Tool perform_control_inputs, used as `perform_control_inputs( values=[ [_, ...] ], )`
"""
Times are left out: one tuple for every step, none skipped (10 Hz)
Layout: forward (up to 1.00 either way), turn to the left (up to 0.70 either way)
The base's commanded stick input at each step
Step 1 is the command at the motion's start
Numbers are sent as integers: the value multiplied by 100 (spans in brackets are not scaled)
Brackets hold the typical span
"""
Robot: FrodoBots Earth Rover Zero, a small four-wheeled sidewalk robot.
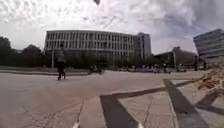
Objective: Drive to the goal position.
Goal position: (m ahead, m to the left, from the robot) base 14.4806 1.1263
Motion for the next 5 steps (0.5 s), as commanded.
perform_control_inputs(
  values=[
    [70,-14],
    [70,-14],
    [70,-14],
    [70,-14],
    [70,-11]
  ],
)
